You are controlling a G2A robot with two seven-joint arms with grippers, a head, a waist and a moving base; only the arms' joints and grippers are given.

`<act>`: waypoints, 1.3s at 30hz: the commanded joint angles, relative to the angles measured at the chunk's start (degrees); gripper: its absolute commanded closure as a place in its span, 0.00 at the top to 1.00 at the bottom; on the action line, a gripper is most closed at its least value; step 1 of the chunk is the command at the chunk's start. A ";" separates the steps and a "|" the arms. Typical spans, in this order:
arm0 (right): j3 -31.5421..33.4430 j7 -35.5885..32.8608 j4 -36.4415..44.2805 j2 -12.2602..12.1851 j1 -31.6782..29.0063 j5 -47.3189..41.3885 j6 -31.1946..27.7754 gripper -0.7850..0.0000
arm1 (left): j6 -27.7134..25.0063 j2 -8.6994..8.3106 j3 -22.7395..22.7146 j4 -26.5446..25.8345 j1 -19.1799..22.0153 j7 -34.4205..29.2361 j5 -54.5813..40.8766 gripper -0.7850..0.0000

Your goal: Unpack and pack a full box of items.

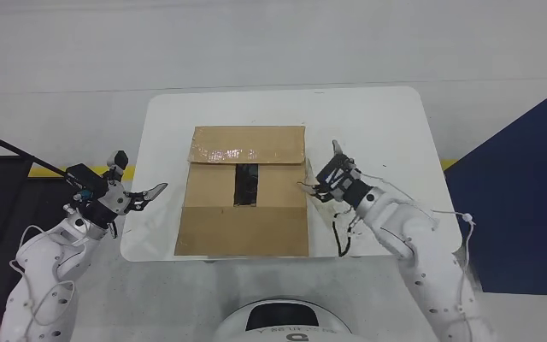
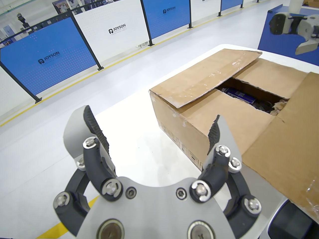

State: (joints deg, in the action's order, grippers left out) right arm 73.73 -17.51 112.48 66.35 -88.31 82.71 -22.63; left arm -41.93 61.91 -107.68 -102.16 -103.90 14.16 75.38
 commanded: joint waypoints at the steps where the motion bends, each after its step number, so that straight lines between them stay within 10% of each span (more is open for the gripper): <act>1: -1.86 -2.03 -0.73 0.29 1.33 2.17 3.02 1.00 | 0.00 0.00 0.00 0.00 0.00 0.00 0.00 1.00; 23: -12.02 -17.86 -4.35 4.42 18.07 8.78 26.81 0.98 | 0.00 0.00 0.00 0.00 0.00 0.00 0.00 1.00; 34: -20.87 -26.34 -24.92 9.69 40.52 3.77 33.32 0.81 | 0.00 0.00 0.00 0.00 0.00 0.00 0.00 1.00; 39: -26.72 -34.34 -40.72 13.15 50.55 -2.26 29.86 0.91 | 0.00 0.00 0.00 0.00 0.00 0.00 0.00 1.00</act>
State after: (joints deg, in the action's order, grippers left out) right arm 48.14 -50.72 75.53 78.84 -39.76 82.01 8.18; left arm -41.93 61.91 -107.68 -102.16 -103.90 14.16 75.38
